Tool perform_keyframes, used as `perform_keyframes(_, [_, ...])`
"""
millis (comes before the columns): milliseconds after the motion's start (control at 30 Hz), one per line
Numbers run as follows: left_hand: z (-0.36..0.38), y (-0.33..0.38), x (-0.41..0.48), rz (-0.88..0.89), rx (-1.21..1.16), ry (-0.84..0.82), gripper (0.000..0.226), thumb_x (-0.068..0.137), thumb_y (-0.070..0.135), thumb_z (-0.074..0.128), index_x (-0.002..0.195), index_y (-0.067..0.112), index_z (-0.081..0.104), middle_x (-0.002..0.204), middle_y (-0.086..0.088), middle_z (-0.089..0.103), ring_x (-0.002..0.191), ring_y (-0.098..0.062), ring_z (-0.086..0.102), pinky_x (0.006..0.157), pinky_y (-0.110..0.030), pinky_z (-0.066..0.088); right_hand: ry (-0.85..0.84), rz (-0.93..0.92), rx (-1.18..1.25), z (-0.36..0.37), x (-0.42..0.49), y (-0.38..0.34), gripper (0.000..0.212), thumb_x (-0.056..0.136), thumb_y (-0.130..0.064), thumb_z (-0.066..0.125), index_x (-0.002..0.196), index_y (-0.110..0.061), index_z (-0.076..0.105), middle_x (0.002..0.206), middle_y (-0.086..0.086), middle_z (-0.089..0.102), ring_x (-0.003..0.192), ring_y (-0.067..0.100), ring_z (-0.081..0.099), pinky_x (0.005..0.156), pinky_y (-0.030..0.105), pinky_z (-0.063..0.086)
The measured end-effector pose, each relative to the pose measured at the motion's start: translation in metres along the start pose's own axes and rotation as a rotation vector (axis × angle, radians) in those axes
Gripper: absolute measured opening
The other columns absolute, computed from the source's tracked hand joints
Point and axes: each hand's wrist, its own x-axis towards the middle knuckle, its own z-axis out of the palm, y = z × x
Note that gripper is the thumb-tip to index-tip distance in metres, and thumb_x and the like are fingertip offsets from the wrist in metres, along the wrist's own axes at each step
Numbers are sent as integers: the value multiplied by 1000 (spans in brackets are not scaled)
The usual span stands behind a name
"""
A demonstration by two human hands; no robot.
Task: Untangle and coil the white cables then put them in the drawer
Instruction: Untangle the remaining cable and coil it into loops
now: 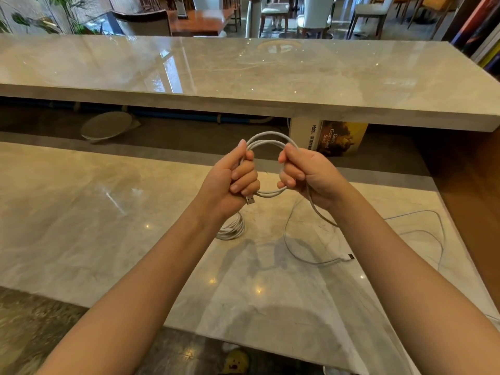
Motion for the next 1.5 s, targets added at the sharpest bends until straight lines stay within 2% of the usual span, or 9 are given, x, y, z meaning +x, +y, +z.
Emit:
perform_keyframes(233, [-17, 24, 3, -47, -60, 23, 37, 97, 31, 38, 67, 13, 48, 39, 6, 30, 28, -6, 26, 35, -16, 18, 15, 15, -543, -9, -13, -14, 25, 95, -25, 48, 99, -9, 66, 78, 8, 71, 60, 17, 63, 57, 25, 55])
perform_keyframes(433, [-35, 49, 4, 38, -207, 68, 34, 95, 28, 38, 69, 12, 50, 41, 6, 32, 30, -6, 26, 35, -17, 19, 151, -124, -1012, -40, -23, -10, 23, 95, -31, 47, 92, -21, 66, 62, -2, 59, 55, 8, 51, 58, 19, 43])
perform_keyframes(633, [-37, 70, 5, 243, -275, 119, 33, 98, 22, 35, 72, 10, 51, 43, 6, 33, 33, -6, 26, 36, -18, 21, 206, -55, -1077, -56, -21, 16, 24, 98, -29, 42, 95, -18, 63, 69, 0, 60, 61, 13, 53, 59, 26, 42])
perform_keyframes(800, [-35, 74, 4, 388, -285, 160, 35, 100, 23, 33, 74, 10, 51, 48, 4, 35, 38, -7, 27, 39, -19, 26, 519, -348, -943, -56, -18, 19, 10, 97, -20, 47, 95, -15, 56, 75, -1, 58, 63, 12, 51, 59, 29, 45])
perform_keyframes(967, [-25, 56, 12, 471, 9, 224, 23, 100, 19, 33, 82, 12, 45, 60, 2, 38, 50, -9, 36, 53, -22, 37, 116, -308, -1677, -13, -6, 26, 19, 95, -27, 46, 103, -20, 62, 95, 1, 67, 85, 20, 61, 70, 33, 51])
perform_keyframes(1067, [-23, 38, 12, 474, 741, 325, 14, 101, 19, 33, 93, 15, 44, 69, 1, 45, 57, -11, 47, 63, -25, 45, -49, -514, -1654, 17, -4, 18, 20, 92, -27, 51, 99, -18, 67, 90, 1, 68, 80, 21, 63, 63, 37, 53])
perform_keyframes(1167, [-21, 19, 6, 338, 1077, 225, 13, 100, 20, 37, 97, 15, 48, 74, 0, 53, 62, -9, 53, 62, -22, 48, -90, -765, -1540, 34, -1, -2, 23, 88, -30, 51, 90, -17, 70, 82, -2, 68, 67, 8, 57, 53, 27, 46])
perform_keyframes(1333, [-20, 11, -3, 113, 829, 19, 31, 101, 30, 33, 86, 12, 52, 58, 3, 48, 47, -10, 41, 48, -22, 37, -32, -725, -1504, 31, 14, -33, 39, 85, -41, 41, 95, -16, 69, 84, 2, 64, 72, 11, 54, 61, 34, 50])
perform_keyframes(1500, [-18, 11, -7, 4, 643, -115, 35, 97, 38, 29, 89, 12, 51, 57, 5, 38, 48, -7, 34, 50, -21, 35, 16, -700, -1463, 15, 21, -36, 23, 91, -27, 54, 99, -11, 69, 91, 8, 61, 78, 11, 48, 65, 28, 42])
